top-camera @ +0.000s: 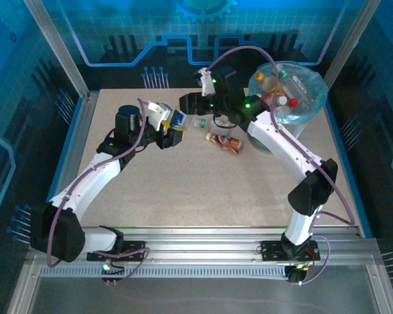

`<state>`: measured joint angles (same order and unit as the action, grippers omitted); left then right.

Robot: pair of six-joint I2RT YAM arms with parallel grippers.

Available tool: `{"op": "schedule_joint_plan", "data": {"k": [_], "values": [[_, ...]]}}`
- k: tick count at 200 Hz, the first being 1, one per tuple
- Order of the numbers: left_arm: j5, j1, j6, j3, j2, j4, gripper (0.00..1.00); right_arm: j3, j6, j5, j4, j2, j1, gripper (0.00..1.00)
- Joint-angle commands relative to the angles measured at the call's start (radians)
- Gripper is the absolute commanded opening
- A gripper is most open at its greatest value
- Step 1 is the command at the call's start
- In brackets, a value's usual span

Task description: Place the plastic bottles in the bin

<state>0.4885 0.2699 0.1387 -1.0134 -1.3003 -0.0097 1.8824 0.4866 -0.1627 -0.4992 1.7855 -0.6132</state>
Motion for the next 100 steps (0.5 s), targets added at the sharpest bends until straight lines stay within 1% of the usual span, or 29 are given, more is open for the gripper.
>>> {"op": "schedule_joint_plan", "data": {"k": [1,20,27,41,51,60,79,100], "values": [[0.058,0.009,0.013,0.019,0.042,0.066,0.64,-0.012,0.017,0.0,0.03,-0.029,0.018,0.53],[0.065,0.013,0.018,0.022,0.042,0.061,0.64,-0.025,0.022,0.007,0.033,-0.038,0.018,0.53],[0.064,0.015,0.02,0.021,0.042,0.056,0.64,-0.036,0.027,0.013,0.04,-0.045,0.017,0.51],[0.063,0.018,0.021,0.021,0.044,0.056,0.64,-0.058,0.027,0.018,0.056,-0.056,0.02,0.43],[0.06,0.021,0.018,0.022,0.047,0.06,0.64,-0.066,0.022,0.011,0.062,-0.061,0.02,0.32],[0.057,0.023,0.019,0.023,0.048,0.06,0.64,-0.065,0.018,0.009,0.058,-0.063,0.02,0.26],[0.053,0.024,0.012,0.022,0.052,0.068,0.67,-0.059,0.002,0.013,0.045,-0.072,0.021,0.22],[0.064,0.026,-0.005,0.015,0.059,0.082,0.71,-0.056,-0.035,0.033,0.036,-0.095,0.023,0.15]]}}
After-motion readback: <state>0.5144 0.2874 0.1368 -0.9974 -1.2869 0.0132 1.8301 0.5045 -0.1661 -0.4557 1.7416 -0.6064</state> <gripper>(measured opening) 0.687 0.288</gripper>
